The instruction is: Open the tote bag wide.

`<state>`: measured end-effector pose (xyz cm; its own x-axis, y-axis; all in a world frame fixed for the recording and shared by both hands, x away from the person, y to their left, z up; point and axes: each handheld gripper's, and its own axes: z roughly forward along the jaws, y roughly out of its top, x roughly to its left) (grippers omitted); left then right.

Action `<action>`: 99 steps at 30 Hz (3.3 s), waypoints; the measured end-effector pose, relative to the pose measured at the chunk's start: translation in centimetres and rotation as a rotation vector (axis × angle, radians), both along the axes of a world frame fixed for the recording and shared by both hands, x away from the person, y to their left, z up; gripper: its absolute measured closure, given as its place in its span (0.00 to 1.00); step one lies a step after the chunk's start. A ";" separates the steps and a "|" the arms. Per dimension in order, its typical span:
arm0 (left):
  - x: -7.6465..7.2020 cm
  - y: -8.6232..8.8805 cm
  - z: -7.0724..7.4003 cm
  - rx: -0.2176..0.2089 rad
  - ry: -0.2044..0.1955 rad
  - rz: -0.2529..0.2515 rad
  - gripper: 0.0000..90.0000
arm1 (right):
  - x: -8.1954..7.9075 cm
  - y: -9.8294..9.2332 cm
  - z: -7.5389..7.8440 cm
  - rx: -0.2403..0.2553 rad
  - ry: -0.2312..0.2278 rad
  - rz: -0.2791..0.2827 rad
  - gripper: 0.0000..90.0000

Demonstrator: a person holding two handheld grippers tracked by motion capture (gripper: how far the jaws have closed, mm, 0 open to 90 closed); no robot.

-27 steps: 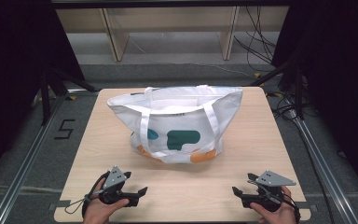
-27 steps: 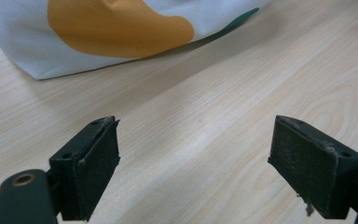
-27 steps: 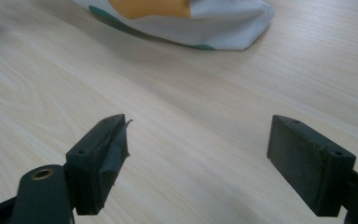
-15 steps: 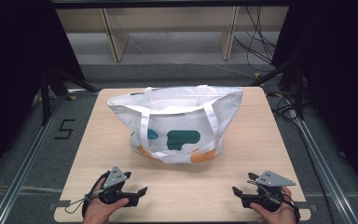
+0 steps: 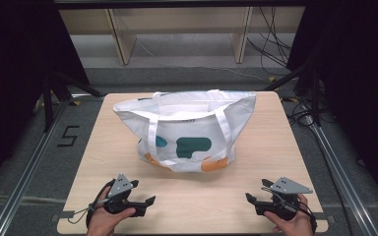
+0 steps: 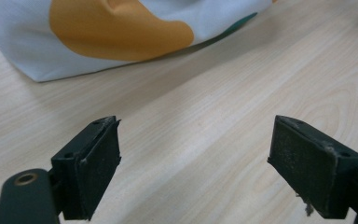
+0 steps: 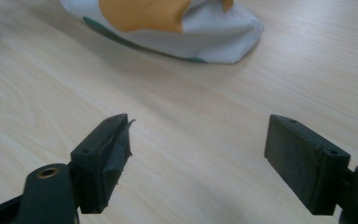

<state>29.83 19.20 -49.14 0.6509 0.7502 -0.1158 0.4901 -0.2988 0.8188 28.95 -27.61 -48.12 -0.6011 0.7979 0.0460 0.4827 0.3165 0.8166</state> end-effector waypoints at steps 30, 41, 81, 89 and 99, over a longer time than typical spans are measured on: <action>4.6 -0.5 9.4 -0.025 -0.094 -0.103 0.96 | 7.0 3.5 12.6 -0.008 -0.159 0.180 0.98; 8.1 -0.2 15.5 -0.074 -0.143 -0.074 0.99 | 10.6 5.3 17.2 -0.053 -0.206 0.209 1.00; 18.0 -2.1 5.4 0.048 0.134 0.001 0.99 | 17.8 11.3 7.3 -0.262 0.140 0.199 1.00; 18.1 -1.9 6.7 0.033 0.132 -0.006 0.97 | 17.9 11.2 7.9 -0.221 0.100 0.205 1.00; 20.9 -7.4 9.3 0.078 0.154 -0.082 0.97 | 21.7 15.9 8.7 -0.226 0.105 0.209 1.00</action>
